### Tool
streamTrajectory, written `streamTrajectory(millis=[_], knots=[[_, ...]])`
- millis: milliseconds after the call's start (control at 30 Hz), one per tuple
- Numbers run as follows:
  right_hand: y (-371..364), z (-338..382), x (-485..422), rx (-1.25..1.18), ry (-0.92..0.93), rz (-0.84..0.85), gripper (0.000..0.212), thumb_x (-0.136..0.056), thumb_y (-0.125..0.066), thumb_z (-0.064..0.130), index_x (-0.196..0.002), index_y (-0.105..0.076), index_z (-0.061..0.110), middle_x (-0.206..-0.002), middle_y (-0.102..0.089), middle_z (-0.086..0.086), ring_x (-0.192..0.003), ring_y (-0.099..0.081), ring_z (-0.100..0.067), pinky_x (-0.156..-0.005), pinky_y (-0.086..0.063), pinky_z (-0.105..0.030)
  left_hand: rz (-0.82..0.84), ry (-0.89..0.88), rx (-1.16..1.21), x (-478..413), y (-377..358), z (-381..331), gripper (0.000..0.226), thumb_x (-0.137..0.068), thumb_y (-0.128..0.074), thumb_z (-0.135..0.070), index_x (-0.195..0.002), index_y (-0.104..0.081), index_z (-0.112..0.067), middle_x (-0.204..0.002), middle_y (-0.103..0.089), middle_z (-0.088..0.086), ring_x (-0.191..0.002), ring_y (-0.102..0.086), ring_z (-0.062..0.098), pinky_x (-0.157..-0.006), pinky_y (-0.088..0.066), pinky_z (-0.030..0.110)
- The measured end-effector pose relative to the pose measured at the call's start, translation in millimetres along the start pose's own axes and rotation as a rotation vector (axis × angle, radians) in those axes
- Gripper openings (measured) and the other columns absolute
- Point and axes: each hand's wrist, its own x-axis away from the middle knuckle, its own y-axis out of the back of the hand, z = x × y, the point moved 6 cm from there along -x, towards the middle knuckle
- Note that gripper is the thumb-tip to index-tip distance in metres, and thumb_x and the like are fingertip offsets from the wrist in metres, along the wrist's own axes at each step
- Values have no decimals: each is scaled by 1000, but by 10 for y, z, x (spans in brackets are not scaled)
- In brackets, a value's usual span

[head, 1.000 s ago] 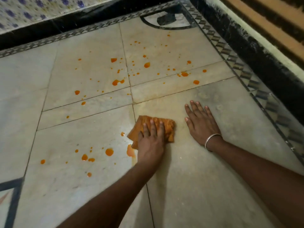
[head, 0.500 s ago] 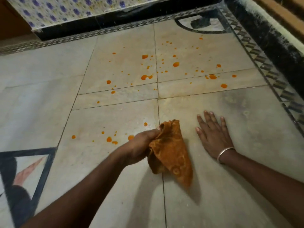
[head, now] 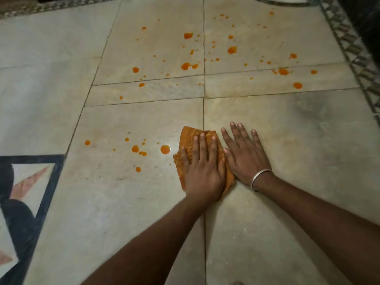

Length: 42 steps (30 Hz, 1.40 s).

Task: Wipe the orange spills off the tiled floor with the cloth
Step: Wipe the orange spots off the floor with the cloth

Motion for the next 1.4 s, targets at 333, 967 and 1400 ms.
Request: streamTrajectory(millis=[333, 967, 1400], knots=[[7, -15, 11, -16, -2, -16, 62, -101, -19, 45, -160, -15, 25, -168, -13, -6, -155, -11, -24, -124, -10, -51, -49, -40, -42, -127, 87, 346, 70, -104, -14, -62, -166, 1, -33, -175, 8, 7, -161, 10, 23, -128, -3, 56], [2, -22, 25, -43, -27, -38, 62, -100, -22, 38, -159, -19, 20, -168, -15, -5, -155, -12, -22, -125, -10, -50, -1, -22, -55, 323, 63, 287, 72, -104, -4, -60, -167, 2, -26, -175, 7, 8, -161, 11, 25, -128, 2, 54], [0, -24, 10, -36, -18, -38, 63, -100, -19, 40, -160, -19, 20, -167, -17, -5, -154, -14, -23, -125, -10, -48, -6, 41, -82, -377, 215, 965, 70, -105, -8, -59, -166, 3, -29, -175, 4, 6, -161, 10, 23, -127, 6, 57]])
